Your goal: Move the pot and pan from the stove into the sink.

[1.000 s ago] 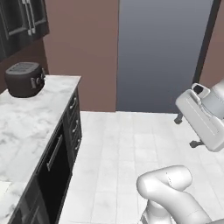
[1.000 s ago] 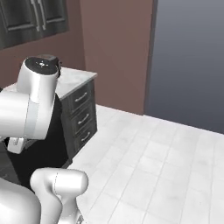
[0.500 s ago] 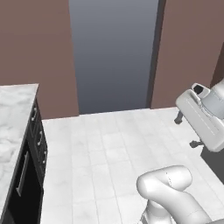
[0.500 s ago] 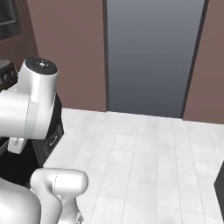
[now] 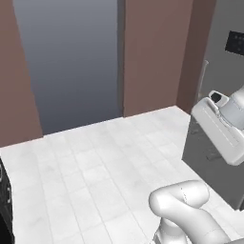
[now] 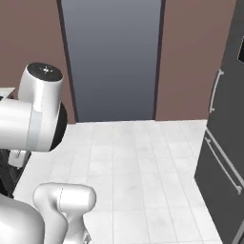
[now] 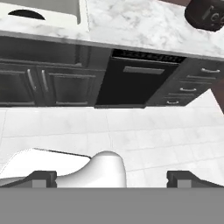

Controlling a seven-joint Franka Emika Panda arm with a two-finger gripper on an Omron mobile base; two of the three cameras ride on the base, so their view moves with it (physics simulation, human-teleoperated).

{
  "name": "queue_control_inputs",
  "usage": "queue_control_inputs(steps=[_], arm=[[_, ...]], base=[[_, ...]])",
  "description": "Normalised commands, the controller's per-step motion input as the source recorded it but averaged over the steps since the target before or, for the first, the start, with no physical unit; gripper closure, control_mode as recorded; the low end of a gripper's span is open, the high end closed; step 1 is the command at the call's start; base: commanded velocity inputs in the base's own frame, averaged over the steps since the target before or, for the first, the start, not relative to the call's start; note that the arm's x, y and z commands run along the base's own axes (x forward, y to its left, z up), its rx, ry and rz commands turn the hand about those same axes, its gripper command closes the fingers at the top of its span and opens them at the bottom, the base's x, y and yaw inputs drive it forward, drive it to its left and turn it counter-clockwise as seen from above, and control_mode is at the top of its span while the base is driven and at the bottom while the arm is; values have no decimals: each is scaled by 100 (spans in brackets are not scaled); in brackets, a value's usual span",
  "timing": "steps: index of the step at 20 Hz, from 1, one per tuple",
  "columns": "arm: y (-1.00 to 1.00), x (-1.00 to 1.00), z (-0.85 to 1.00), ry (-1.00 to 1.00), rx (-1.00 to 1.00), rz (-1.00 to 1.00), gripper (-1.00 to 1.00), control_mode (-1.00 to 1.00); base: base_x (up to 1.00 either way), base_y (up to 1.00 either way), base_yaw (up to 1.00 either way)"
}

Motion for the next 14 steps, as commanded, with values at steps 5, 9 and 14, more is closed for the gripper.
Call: queue_control_inputs(steps=[5,9,14], arm=[[0,0,0,0,0,0,-100,100],[0,0,0,0,0,0,-100,100],[0,0,0,0,0,0,-100,100]], base=[[4,-20,-44],[4,-20,-43],[0,-21,-42]])
